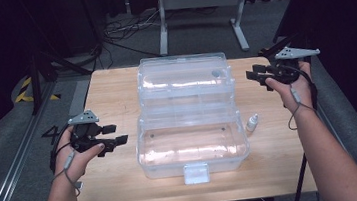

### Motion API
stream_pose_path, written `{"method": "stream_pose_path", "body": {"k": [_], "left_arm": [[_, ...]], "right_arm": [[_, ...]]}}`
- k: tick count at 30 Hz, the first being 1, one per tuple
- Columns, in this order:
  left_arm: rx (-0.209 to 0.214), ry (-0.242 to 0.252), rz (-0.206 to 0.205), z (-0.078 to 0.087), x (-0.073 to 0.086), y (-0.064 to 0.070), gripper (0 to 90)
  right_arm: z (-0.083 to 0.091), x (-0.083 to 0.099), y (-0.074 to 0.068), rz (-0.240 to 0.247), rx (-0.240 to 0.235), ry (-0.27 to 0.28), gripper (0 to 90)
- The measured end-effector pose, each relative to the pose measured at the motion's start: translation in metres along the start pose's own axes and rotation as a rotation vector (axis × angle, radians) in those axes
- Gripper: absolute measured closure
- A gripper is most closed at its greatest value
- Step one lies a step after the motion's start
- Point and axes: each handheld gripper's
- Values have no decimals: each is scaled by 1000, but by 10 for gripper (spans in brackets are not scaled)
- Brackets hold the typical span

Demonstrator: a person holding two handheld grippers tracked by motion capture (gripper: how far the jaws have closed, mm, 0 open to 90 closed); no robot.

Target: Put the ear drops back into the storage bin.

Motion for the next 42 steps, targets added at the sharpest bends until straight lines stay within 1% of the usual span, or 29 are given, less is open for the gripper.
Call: {"method": "stream_pose_path", "body": {"k": [5, 7, 8, 9, 12, 17, 18, 19, 22, 23, 26, 29, 30, 32, 35, 36, 37, 40, 41, 42], "left_arm": [[-5, -4, 6, 1, 2, -1, 326], [-13, -8, 11, 1, 3, -2, 325], [-13, -8, 11, 1, 3, -2, 325], [-20, -16, 19, 1, 5, -3, 324], [-24, -21, 27, 1, 7, -3, 324], [-31, -31, 34, 1, 9, -3, 325], [-31, -36, 38, 1, 10, -3, 325], [-32, -39, 38, 1, 10, -3, 325], [-34, -50, 48, 0, 12, -4, 325], [-35, -54, 54, 0, 12, -3, 326], [-38, -59, 52, -1, 12, -4, 325], [-38, -65, 53, -2, 13, -5, 325], [-38, -70, 54, -2, 13, -5, 325], [-37, -70, 57, -2, 13, -5, 326], [-39, -71, 57, -2, 13, -6, 327], [-41, -71, 57, -2, 13, -7, 327], [-41, -71, 58, -2, 14, -7, 327], [-45, -77, 65, -2, 14, -7, 327], [-56, -83, 62, -2, 14, -8, 328], [-55, -82, 67, -3, 14, -8, 328]], "right_arm": [[10, 5, -2, 1, -26, -42, 575], [11, 7, -2, 0, -40, -68, 575], [11, 7, -2, 0, -40, -68, 575], [12, 8, -3, 14, -46, -102, 575], [12, 9, -3, 20, -58, -125, 575], [10, 10, -5, 41, -78, -200, 588], [10, 10, -6, 43, -79, -211, 589], [10, 10, -6, 55, -77, -229, 590], [9, 9, -7, 60, -77, -274, 595], [7, 9, -7, 67, -75, -297, 601], [4, 9, -8, 83, -57, -355, 607], [0, 10, -9, 88, -59, -415, 610], [-2, 10, -8, 90, -57, -426, 610], [-3, 10, -8, 91, -54, -429, 612], [-5, 11, -7, 82, -71, -450, 624], [-7, 11, -6, 84, -72, -468, 627], [-7, 11, -6, 84, -72, -468, 627], [-9, 11, -6, 91, -74, -500, 628], [-10, 11, -6, 96, -76, -511, 628], [-12, 11, -6, 102, -76, -526, 627]]}}
Point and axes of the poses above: each handheld gripper's, and its own axes: z roughly backward along the jaws, x roughly out of its underside, y roughly to its right, and after that the axes turned 15 degrees about -y, right-handed
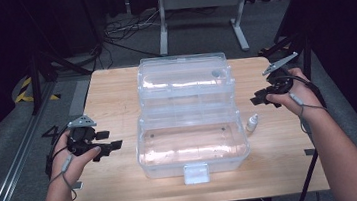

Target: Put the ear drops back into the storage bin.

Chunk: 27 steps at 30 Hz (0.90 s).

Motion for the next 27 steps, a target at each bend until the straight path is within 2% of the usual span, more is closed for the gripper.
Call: {"method": "stream_pose_path", "body": {"k": [5, 6, 17, 25, 27], "left_arm": [[3, 4, -1, 0, 1, 0, 328], [3, 3, 0, 0, 1, 0, 328], [-15, -4, 17, 0, 9, 1, 323], [-13, -9, 15, 0, 9, 0, 323], [-11, -8, 15, 0, 9, 0, 323]], "right_arm": [[-6, -2, -1, 27, -6, -68, 628], [-6, -2, -1, 27, -6, -68, 628], [-21, -8, -3, 104, -6, -195, 629], [-35, -9, -4, 122, -6, -282, 619], [-36, -9, -4, 122, -3, -287, 619]]}}
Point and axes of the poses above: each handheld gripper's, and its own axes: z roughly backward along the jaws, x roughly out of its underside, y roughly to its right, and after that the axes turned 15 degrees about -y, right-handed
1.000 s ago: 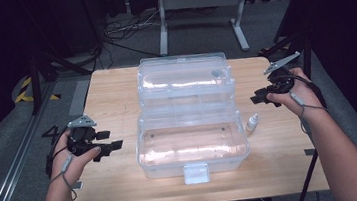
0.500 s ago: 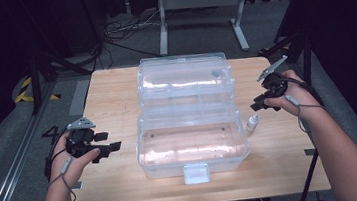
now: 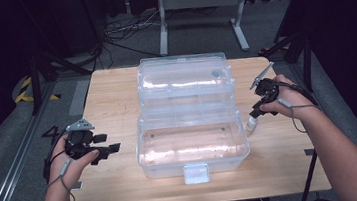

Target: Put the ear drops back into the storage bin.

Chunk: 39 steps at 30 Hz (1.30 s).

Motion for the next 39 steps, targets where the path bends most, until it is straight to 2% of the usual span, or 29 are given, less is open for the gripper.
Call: {"method": "stream_pose_path", "body": {"k": [11, 17, 24, 32, 39], "left_arm": [[5, -1, 5, -1, 0, -2, 323], [7, -3, 6, -2, -1, -3, 323], [10, -6, 1, -3, -2, -3, 323], [13, -7, 4, -3, -2, -4, 323], [15, -1, 13, -4, -3, -8, 323]], "right_arm": [[-22, -8, 3, 12, -2, -106, 654], [-27, -10, 4, 17, 14, -140, 680], [-34, -10, 4, 17, 12, -166, 691], [-35, -11, 3, 22, 27, -170, 709], [-23, -7, 0, 43, 31, -157, 710]]}}
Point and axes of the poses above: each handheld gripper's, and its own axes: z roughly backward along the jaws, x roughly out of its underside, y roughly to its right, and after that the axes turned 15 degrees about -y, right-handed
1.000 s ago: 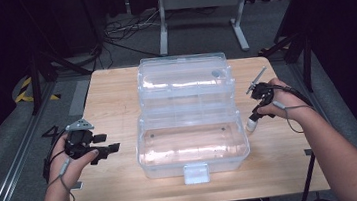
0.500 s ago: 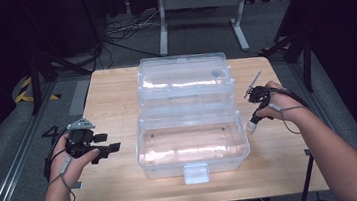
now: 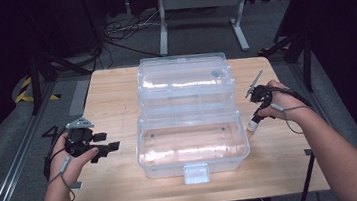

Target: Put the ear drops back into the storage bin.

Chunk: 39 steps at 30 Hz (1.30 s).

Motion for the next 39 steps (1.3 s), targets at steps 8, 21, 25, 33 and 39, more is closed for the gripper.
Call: {"method": "stream_pose_path", "body": {"k": [8, 21, 25, 33, 39], "left_arm": [[0, -1, -10, -2, -4, 0, 323], [-5, -6, -8, -3, -5, -1, 323], [-1, -8, -8, -3, -5, -1, 323], [-4, -14, -2, -5, -8, -4, 322], [-7, -25, 3, -7, -10, -4, 322]], "right_arm": [[28, 14, -12, 37, 18, 44, 710], [59, 30, -33, 132, 40, 51, 710], [69, 33, -41, 150, 72, 76, 710], [92, 37, -58, 171, 93, 106, 710], [105, 38, -74, 203, 87, 112, 711]]}}
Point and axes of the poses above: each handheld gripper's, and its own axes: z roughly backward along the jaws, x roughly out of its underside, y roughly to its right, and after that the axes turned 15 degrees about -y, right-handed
